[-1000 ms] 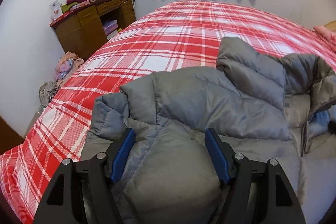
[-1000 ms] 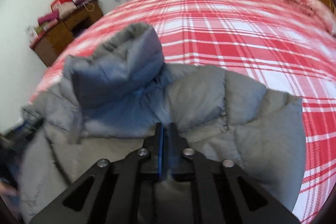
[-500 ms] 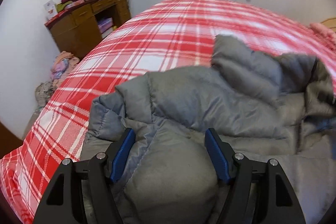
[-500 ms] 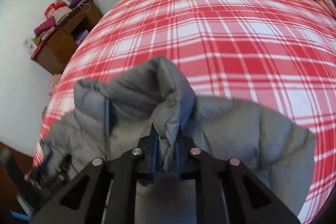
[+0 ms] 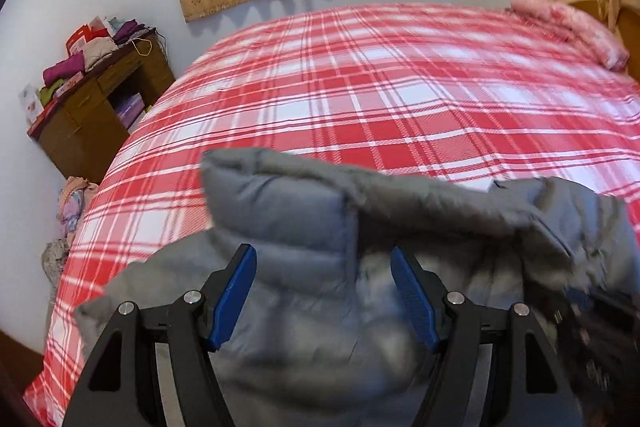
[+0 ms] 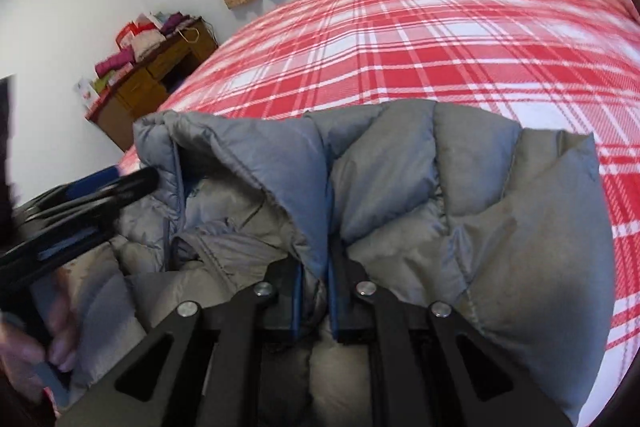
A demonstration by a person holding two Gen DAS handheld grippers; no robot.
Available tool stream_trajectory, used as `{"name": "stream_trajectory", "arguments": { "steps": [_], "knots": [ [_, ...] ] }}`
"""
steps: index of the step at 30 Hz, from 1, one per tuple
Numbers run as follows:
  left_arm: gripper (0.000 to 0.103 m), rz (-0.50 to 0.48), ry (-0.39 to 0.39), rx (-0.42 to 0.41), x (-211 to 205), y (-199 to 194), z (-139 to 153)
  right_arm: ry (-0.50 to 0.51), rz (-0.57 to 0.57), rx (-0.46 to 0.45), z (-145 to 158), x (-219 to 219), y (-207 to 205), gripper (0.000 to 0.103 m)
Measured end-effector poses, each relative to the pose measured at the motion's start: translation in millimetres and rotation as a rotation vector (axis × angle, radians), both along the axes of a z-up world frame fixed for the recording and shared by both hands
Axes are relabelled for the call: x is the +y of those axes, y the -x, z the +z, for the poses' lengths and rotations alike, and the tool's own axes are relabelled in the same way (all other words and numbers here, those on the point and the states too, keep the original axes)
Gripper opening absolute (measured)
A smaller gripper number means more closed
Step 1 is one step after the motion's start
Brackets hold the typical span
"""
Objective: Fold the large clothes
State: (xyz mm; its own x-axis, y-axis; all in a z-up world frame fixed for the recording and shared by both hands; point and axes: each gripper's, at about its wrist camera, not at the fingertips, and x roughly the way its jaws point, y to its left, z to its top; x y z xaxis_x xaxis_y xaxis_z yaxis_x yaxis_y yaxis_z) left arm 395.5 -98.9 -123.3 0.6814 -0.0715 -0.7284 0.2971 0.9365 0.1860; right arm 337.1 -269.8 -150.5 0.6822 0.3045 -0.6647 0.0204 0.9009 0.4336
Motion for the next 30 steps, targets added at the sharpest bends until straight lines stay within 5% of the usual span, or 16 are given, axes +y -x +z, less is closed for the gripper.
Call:
{"name": "stream_trajectory", "arguments": {
  "steps": [6,8,9,13,19,24,30],
  "knots": [
    [0.07,0.145,-0.179,-0.059,-15.3,-31.1,-11.5,-0.025,0.0,-0.006,-1.3,-0.5,2.7,0.011],
    [0.053,0.188,-0.125,-0.067,-1.4,-30.9,-7.7,-0.028,-0.003,-0.004,-2.1,-1.1,1.6,0.01],
    [0.031,0.211,-0.077,-0.047,11.8,-30.3,-5.4,-0.03,-0.004,-0.004,-2.0,-1.0,1.2,0.009],
    [0.017,0.301,0.073,-0.007,59.3,-16.8,0.6,-0.037,-0.005,-0.003,-2.8,-1.8,2.0,0.009],
    [0.016,0.365,0.246,0.025,107.1,29.1,-0.7,-0.037,-0.007,-0.001,-3.3,-2.7,3.2,0.008],
    [0.016,0.405,0.267,0.076,112.6,33.4,-31.8,-0.02,-0.009,0.002,-3.1,-1.9,2.4,0.008],
    [0.016,0.429,0.321,0.039,118.3,43.2,-43.7,-0.033,-0.01,0.008,-0.8,-3.0,2.8,0.011]
  ]
}}
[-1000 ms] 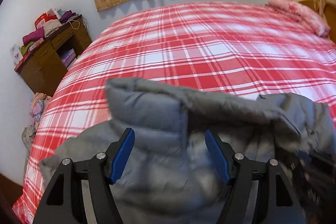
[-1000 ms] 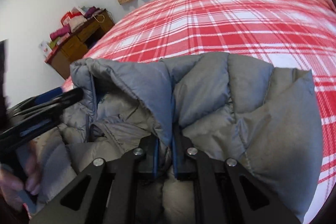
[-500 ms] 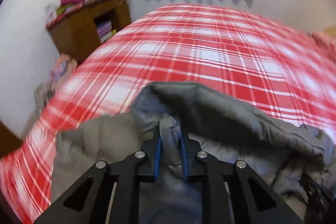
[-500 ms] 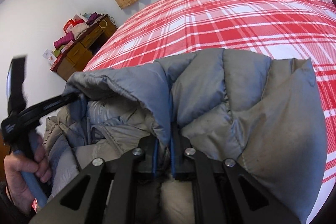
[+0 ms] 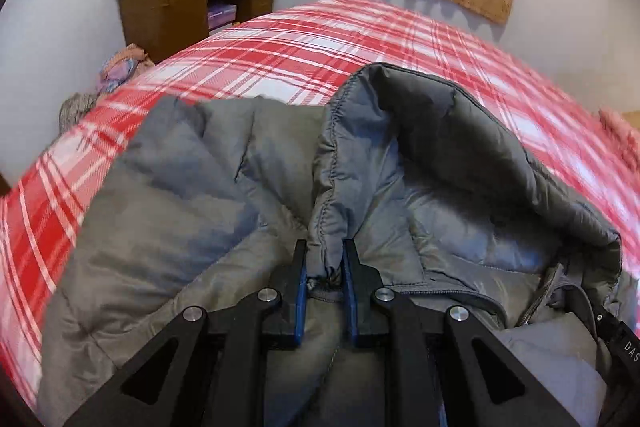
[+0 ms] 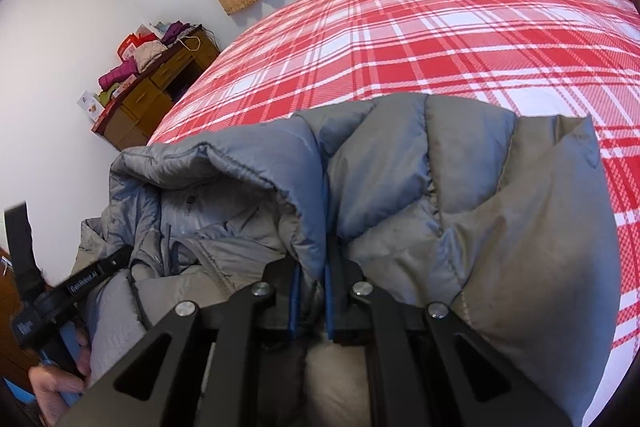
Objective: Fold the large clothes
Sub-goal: 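Fold the collar end toward the hem with both grippers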
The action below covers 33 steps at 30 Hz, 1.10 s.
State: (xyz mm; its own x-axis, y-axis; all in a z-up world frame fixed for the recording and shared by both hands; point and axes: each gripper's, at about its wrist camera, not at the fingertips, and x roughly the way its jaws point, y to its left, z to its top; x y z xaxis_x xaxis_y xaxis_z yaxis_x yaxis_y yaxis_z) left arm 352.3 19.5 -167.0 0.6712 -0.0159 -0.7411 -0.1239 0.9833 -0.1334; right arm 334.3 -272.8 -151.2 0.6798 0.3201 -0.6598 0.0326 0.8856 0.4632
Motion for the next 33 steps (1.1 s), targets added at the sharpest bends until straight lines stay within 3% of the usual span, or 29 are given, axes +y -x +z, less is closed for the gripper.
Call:
{"name": "stream_trajectory", "arguments": {
  "steps": [2,5,6,8,13,16,17,20,24,28,33],
  "knots": [
    [0.016,0.019,0.04,-0.013,7.0,5.0,-3.2,0.019,-0.025,-0.008,8.4,-2.6,6.1,0.024],
    [0.016,0.041,0.093,-0.025,16.4,11.4,-4.2,0.054,-0.129,-0.117,37.0,-14.9,34.1,0.047],
    [0.016,0.046,0.103,-0.028,17.8,13.2,-4.2,0.074,-0.192,-0.167,50.7,-20.9,45.0,0.048],
    [0.016,0.054,0.111,-0.032,19.0,16.1,-4.5,0.08,-0.25,-0.214,70.8,-25.7,49.9,0.048],
    [0.016,0.066,0.109,-0.041,15.8,24.3,-3.9,0.106,-0.133,-0.168,100.3,17.6,-10.6,0.037],
    [0.016,0.061,0.095,-0.022,13.9,20.3,-5.1,0.042,-0.107,-0.061,81.1,33.2,-43.7,0.037],
    [0.016,0.057,0.1,-0.019,14.6,18.9,-4.8,0.036,-0.068,0.025,64.3,43.0,-54.3,0.036],
    [0.016,0.022,0.144,-0.016,20.7,19.9,0.1,0.087,-0.015,0.162,24.7,57.5,-51.9,0.033],
    [0.016,-0.065,0.119,-0.024,24.2,35.7,25.0,0.151,0.049,0.056,10.9,57.2,-34.0,0.029],
    [0.016,-0.089,0.088,-0.123,28.7,48.0,68.0,0.204,0.085,0.009,7.4,61.8,-25.4,0.029],
    [0.016,-0.11,0.065,-0.188,7.7,3.5,107.4,0.221,0.081,-0.011,9.4,68.2,-20.9,0.029]
  ]
}}
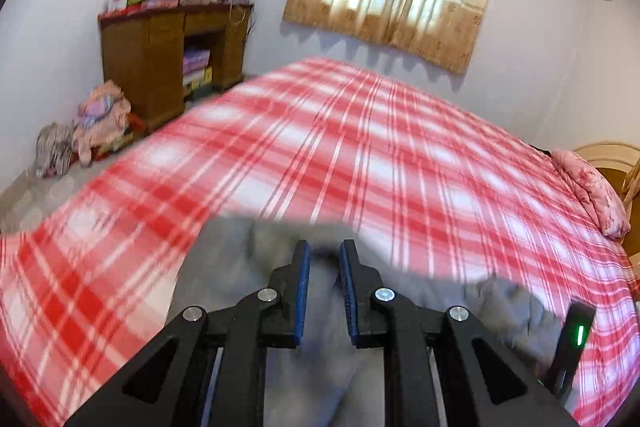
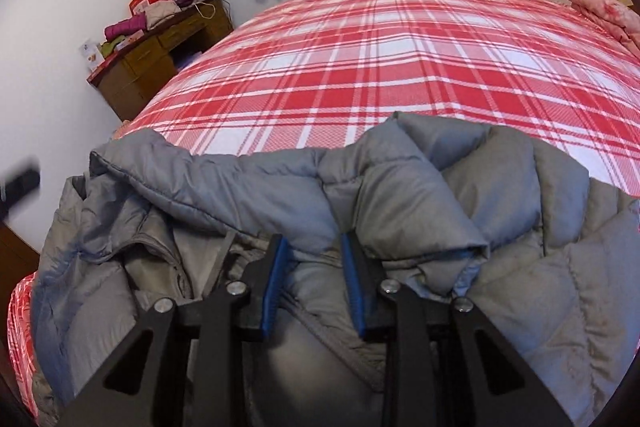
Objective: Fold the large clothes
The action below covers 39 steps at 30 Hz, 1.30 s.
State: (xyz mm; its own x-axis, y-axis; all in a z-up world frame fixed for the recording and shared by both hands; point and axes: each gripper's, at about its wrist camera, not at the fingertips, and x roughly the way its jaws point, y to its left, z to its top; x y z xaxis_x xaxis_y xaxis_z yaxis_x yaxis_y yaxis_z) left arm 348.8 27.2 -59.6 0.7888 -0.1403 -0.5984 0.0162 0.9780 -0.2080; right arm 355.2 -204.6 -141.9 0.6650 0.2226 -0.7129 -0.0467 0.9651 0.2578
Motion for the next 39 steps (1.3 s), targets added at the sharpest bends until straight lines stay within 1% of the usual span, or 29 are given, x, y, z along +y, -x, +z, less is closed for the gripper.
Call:
{"name": "stream_trajectory", "arguments": {
  "steps": [2,3,4,5,6,8,9,11,13,14,16,18,20,21,22,24,25,26,28,30,31,33,36,39],
  "knots": [
    [0.016,-0.023,-0.039,0.031,-14.4,-27.3,-3.1,-0.004,0.003,-0.005,-0.1,-0.8,-1.2,0.029],
    [0.016,-0.03,-0.065,0.046,-22.4,-39.7,-8.1,-0.02,0.003,-0.007,-0.5,-2.9,-0.9,0.029],
    [0.016,-0.03,-0.092,0.08,-29.2,-55.3,-18.8,-0.035,0.003,-0.01,-0.9,-5.1,-0.3,0.029],
    [0.016,-0.012,-0.109,0.114,-30.8,-59.8,-27.6,-0.047,0.003,-0.011,-1.1,-6.1,0.4,0.029],
    [0.016,0.032,-0.14,0.187,-29.2,-65.6,-44.3,-0.055,0.003,-0.012,-1.4,-7.2,0.4,0.029],
    [0.016,0.064,-0.135,0.248,-19.0,-59.8,-64.4,-0.068,0.003,-0.012,-1.6,-8.5,-0.2,0.029],
    [0.016,0.067,-0.13,0.252,-12.2,-50.8,-75.8,-0.074,0.003,-0.013,-1.8,-9.0,0.0,0.029],
    [0.016,0.06,-0.154,0.247,-7.2,-40.4,-92.0,-0.078,0.003,-0.014,-1.7,-9.5,-0.4,0.029],
    [0.016,0.05,-0.134,0.226,-4.2,-32.3,-105.0,-0.077,0.003,-0.013,-1.5,-9.5,-0.5,0.029],
    [0.016,0.056,-0.136,0.206,-5.7,-30.7,-106.6,-0.076,0.002,-0.013,-1.2,-9.4,-0.1,0.029],
    [0.016,0.065,-0.157,0.193,-9.1,-31.7,-110.6,-0.089,-0.001,-0.009,0.0,-11.5,-0.2,0.029],
    [0.016,0.069,-0.181,0.183,-12.7,-31.6,-111.6,-0.133,-0.031,0.0,6.2,-20.7,0.1,0.029],
    [0.016,0.065,-0.16,0.181,-10.6,-32.6,-111.3,-0.175,-0.09,-0.019,17.3,-34.2,4.5,0.029],
    [0.016,0.061,-0.133,0.181,-6.6,-32.7,-111.7,-0.17,-0.111,-0.023,20.4,-38.4,5.7,0.029],
    [0.016,0.058,-0.117,0.18,-4.0,-33.7,-111.6,-0.143,-0.132,-0.008,20.7,-41.4,5.2,0.029],
    [0.016,0.057,-0.107,0.178,-4.6,-34.9,-111.6,-0.087,-0.135,0.069,8.7,-42.7,-0.3,0.018],
    [0.016,0.058,-0.116,0.178,-4.7,-34.5,-111.5,-0.079,-0.134,0.086,2.1,-43.4,-0.6,0.01],
    [0.016,0.059,-0.129,0.178,-5.3,-34.4,-111.0,-0.097,-0.147,0.067,-1.2,-46.6,2.8,0.007],
    [0.016,0.061,-0.149,0.177,-7.5,-34.2,-111.1,-0.126,-0.162,0.061,-4.5,-50.6,4.8,0.005],
    [0.016,0.06,-0.143,0.175,-8.1,-34.6,-111.3,-0.163,-0.164,0.048,-9.0,-55.3,6.9,0.004],
    [0.016,0.057,-0.128,0.174,-6.6,-35.9,-112.5,-0.192,-0.164,0.046,-11.7,-58.9,7.6,0.003],
    [0.016,0.057,-0.12,0.176,-7.5,-38.6,-113.5,-0.269,-0.17,0.051,-16.2,-67.9,6.9,0.001],
    [0.016,0.061,-0.151,0.172,-12.9,-39.3,-112.8,-0.339,-0.167,0.06,-17.9,-74.9,7.2,0.0],
    [0.016,0.057,-0.118,0.17,-7.3,-38.0,-113.0,-0.371,-0.173,0.089,-15.4,-76.8,9.4,0.0]
  ]
}}
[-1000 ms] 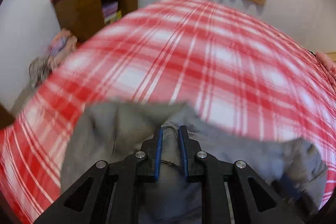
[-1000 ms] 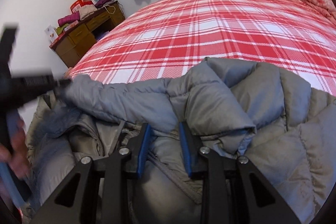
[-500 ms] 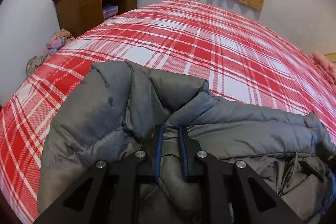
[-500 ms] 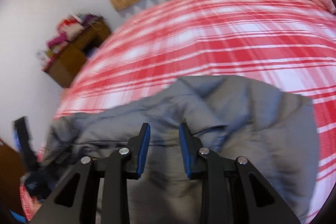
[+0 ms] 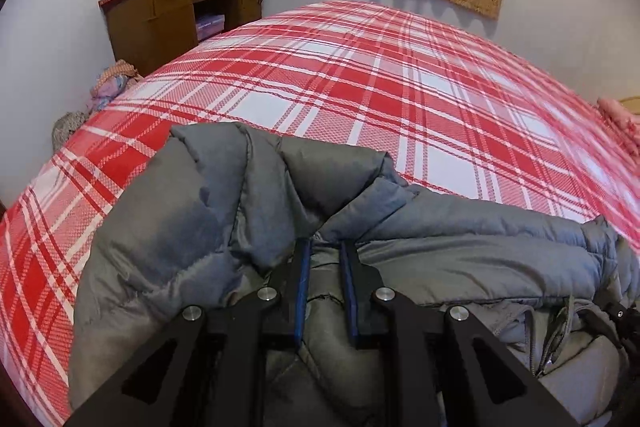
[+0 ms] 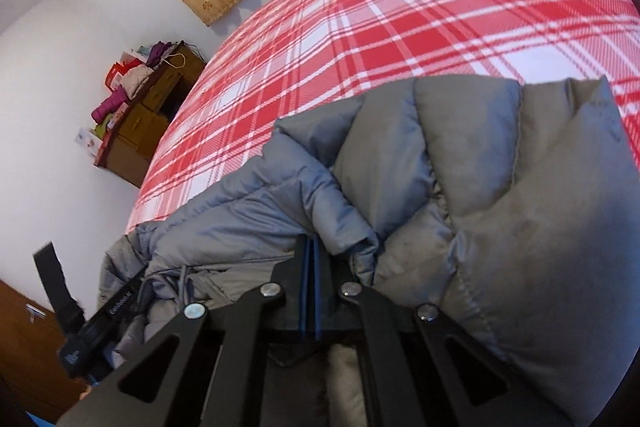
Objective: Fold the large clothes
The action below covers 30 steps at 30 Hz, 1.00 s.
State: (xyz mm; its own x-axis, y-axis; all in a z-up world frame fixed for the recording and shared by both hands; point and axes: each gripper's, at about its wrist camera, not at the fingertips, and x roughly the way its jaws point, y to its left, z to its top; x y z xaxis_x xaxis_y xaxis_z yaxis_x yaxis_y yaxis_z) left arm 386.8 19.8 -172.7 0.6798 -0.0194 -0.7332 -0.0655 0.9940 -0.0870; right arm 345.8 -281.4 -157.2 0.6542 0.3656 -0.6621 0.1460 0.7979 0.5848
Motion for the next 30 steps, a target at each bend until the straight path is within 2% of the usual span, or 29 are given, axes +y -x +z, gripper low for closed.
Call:
{"name": "stream_trajectory", "arguments": {
  "steps": [2,3,4,6,8,11,15,17,22,24,26,28,30],
  "knots": [
    [0.016,0.0,0.002,-0.002,0.5,0.6,0.0,0.053,-0.007,0.031,11.0,4.9,0.0,0.0],
    [0.016,0.0,-0.002,-0.002,-0.1,0.8,-0.1,0.116,-0.002,0.019,23.5,12.0,-0.2,0.001],
    [0.016,0.0,-0.005,-0.003,-0.5,0.9,0.0,0.167,0.007,-0.024,37.1,20.1,0.1,0.013],
    [0.016,0.0,-0.003,-0.004,-0.3,1.2,0.3,0.217,0.019,-0.084,55.1,31.7,-3.2,0.014],
    [0.016,0.0,-0.006,-0.004,-1.3,1.0,0.2,0.217,0.058,-0.1,62.2,46.5,-10.4,0.014],
    [0.016,0.0,-0.022,-0.005,-2.6,1.6,0.8,0.236,0.14,-0.067,54.2,78.7,-29.7,0.014],
    [0.016,-0.002,-0.008,-0.008,-0.1,1.8,0.9,0.372,0.227,0.011,16.4,111.2,-38.1,0.011],
    [0.016,-0.002,-0.006,-0.009,0.0,1.6,0.8,0.383,0.21,-0.04,10.2,109.7,-29.2,0.008],
    [0.016,-0.002,-0.006,-0.009,0.0,1.5,0.9,0.327,0.207,-0.031,5.7,101.0,-32.9,0.007],
    [0.016,-0.002,-0.006,-0.009,0.3,1.6,1.0,0.285,0.201,-0.012,15.6,94.1,-32.2,0.007],
    [0.016,-0.002,-0.005,-0.008,0.3,1.5,1.0,0.248,0.176,-0.054,33.4,83.8,-26.0,0.007],
    [0.016,-0.002,-0.006,-0.009,0.3,1.4,1.1,0.269,0.111,-0.11,51.8,66.1,-15.8,0.007],
    [0.016,-0.002,-0.004,-0.009,0.8,1.1,1.0,0.344,0.046,-0.119,62.3,49.3,-10.1,0.011]
  ]
}}
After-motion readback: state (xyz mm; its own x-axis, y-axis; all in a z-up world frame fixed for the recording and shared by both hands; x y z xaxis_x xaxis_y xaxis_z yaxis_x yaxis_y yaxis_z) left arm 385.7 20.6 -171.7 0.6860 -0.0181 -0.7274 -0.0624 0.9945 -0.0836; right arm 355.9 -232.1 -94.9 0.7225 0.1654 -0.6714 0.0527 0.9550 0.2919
